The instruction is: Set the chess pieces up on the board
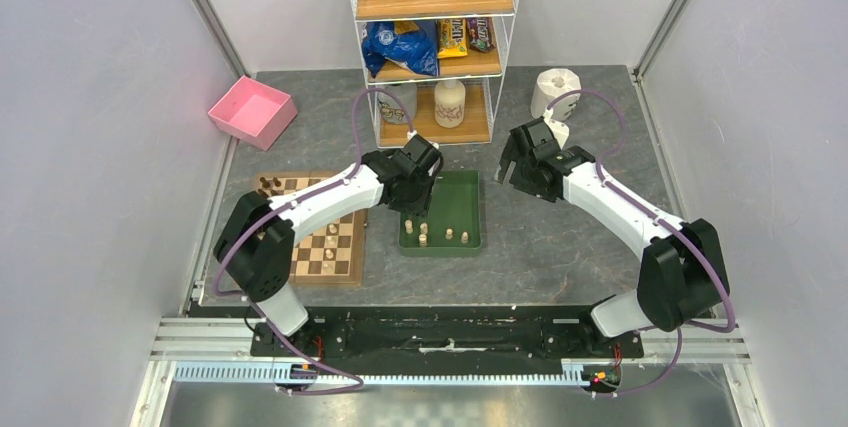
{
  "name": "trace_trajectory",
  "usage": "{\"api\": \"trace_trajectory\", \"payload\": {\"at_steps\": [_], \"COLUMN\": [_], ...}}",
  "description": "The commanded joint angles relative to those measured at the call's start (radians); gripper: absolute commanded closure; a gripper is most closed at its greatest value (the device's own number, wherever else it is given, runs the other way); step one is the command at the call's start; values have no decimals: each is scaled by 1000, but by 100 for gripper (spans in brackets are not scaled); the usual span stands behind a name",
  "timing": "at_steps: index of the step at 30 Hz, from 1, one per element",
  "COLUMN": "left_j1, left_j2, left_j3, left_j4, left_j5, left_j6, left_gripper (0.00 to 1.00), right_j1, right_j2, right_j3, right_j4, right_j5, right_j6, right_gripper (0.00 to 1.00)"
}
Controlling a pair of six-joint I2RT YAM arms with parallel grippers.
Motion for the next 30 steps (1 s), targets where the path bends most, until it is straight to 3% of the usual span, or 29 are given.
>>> {"api": "trace_trajectory", "payload": {"at_steps": [1, 21, 30], "left_j1": [-7, -7, -7], "left_j2": [13, 76, 101], "left_j3": [42, 105, 120], "left_j4": [-26, -82, -117], "left_j5": [-12, 7, 48], "left_j6": [22, 226, 272], "left_gripper": [53, 53, 59], "right_j1": [-5, -6, -6], "right_j2": [-19, -23, -18], "right_j3": [17, 12, 12], "right_j4": [17, 16, 17], "right_j5": [12, 10, 10], "right_j6": [-10, -11, -10], "right_gripper": [1, 1, 1]}}
